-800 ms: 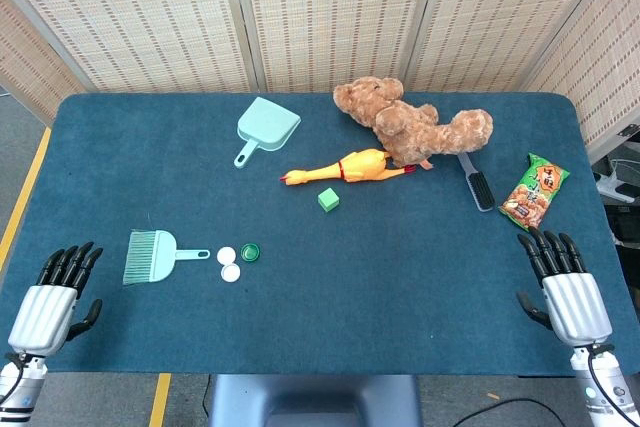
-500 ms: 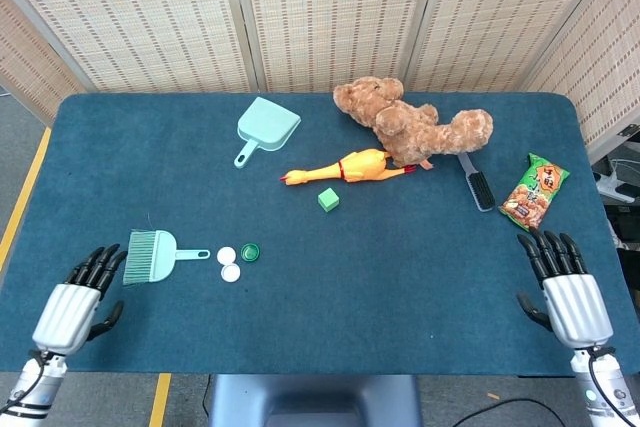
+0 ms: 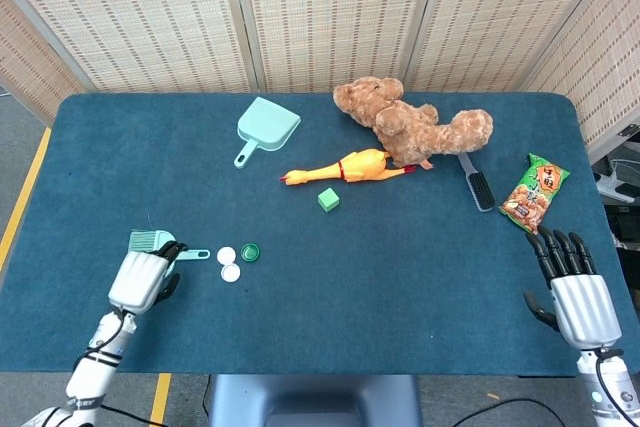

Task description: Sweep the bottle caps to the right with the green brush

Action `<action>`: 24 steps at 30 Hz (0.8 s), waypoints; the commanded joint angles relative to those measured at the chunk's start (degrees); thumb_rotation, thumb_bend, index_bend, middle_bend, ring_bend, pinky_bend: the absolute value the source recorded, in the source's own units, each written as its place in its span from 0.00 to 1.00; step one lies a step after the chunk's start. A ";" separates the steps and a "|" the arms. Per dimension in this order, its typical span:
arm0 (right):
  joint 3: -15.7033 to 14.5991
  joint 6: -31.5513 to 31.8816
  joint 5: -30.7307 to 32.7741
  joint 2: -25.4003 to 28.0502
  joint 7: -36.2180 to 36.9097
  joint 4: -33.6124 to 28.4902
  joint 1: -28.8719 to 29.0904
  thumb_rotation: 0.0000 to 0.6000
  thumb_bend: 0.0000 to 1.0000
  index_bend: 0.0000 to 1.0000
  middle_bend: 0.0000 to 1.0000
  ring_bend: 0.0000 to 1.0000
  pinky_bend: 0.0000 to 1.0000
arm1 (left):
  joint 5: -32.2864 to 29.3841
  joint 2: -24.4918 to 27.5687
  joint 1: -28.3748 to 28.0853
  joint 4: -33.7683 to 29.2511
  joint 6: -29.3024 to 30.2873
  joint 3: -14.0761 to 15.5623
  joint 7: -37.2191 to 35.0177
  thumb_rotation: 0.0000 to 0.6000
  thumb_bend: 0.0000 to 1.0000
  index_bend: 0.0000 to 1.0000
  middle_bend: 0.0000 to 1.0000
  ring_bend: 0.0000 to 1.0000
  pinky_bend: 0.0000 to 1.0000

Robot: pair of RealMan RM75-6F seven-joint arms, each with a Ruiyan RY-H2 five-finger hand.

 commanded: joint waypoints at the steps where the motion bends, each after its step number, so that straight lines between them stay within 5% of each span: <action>1: 0.01 -0.48 0.27 -0.06 -0.14 0.00 0.15 1.00 0.24 0.00 0.00 0.00 0.00 | -3.40 -2.83 -2.27 1.76 -2.93 -1.60 2.31 1.00 0.40 0.28 0.32 0.66 0.77; 24: -0.05 -1.65 1.23 0.66 -0.11 -0.59 0.18 1.00 0.24 0.00 0.00 0.00 0.00 | -6.52 -13.88 -7.72 18.80 -5.43 0.47 15.49 1.00 0.39 0.31 0.33 0.69 0.81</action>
